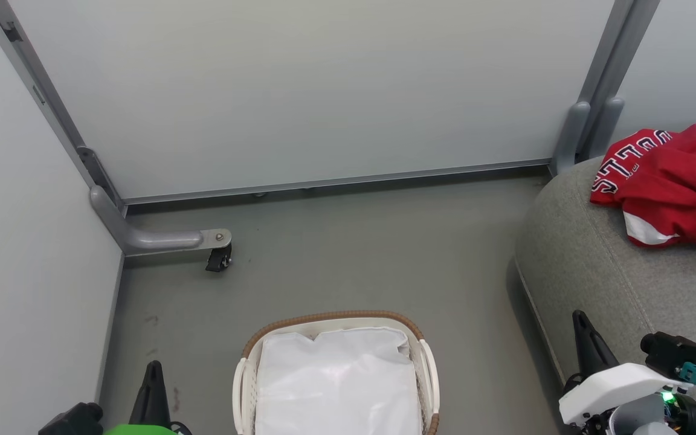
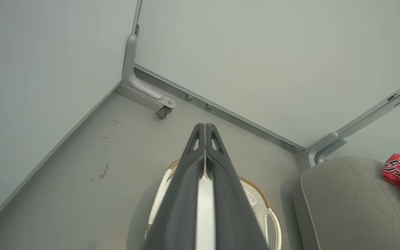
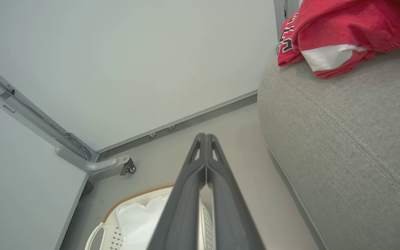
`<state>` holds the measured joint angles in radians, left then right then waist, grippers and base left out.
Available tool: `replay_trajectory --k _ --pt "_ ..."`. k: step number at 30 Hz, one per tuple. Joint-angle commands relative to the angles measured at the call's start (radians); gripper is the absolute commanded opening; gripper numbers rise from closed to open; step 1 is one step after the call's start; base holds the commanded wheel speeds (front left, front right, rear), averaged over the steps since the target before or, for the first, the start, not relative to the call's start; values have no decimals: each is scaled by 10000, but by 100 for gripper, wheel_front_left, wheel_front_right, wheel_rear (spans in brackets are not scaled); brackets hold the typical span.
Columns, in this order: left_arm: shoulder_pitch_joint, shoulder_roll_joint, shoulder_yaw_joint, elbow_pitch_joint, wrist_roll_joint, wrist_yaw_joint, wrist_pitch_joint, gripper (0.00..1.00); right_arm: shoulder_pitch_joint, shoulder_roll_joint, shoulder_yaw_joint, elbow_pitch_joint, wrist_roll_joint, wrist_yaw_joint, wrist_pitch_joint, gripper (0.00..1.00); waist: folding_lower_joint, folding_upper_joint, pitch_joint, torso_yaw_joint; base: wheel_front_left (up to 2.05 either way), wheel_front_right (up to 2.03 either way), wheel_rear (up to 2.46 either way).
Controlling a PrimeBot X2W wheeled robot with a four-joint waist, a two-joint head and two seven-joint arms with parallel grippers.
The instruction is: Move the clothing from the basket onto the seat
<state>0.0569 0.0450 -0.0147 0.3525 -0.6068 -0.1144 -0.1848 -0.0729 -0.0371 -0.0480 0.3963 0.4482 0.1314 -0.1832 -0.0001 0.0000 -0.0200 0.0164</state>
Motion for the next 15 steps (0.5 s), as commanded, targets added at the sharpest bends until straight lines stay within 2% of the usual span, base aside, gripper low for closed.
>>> replay_trajectory --k 1,15 --pt "-372 27 85 -217 -381 -39 80 0 -192 -64 -44 -227 440 -2 91 0 1 0 3 -2 0 0 0" --pt "-640 35 323 -395 -2255 -69 640 0 -234 -84 -158 -503 2612 -3 641 0 1 0 32 -23 0 0 0"
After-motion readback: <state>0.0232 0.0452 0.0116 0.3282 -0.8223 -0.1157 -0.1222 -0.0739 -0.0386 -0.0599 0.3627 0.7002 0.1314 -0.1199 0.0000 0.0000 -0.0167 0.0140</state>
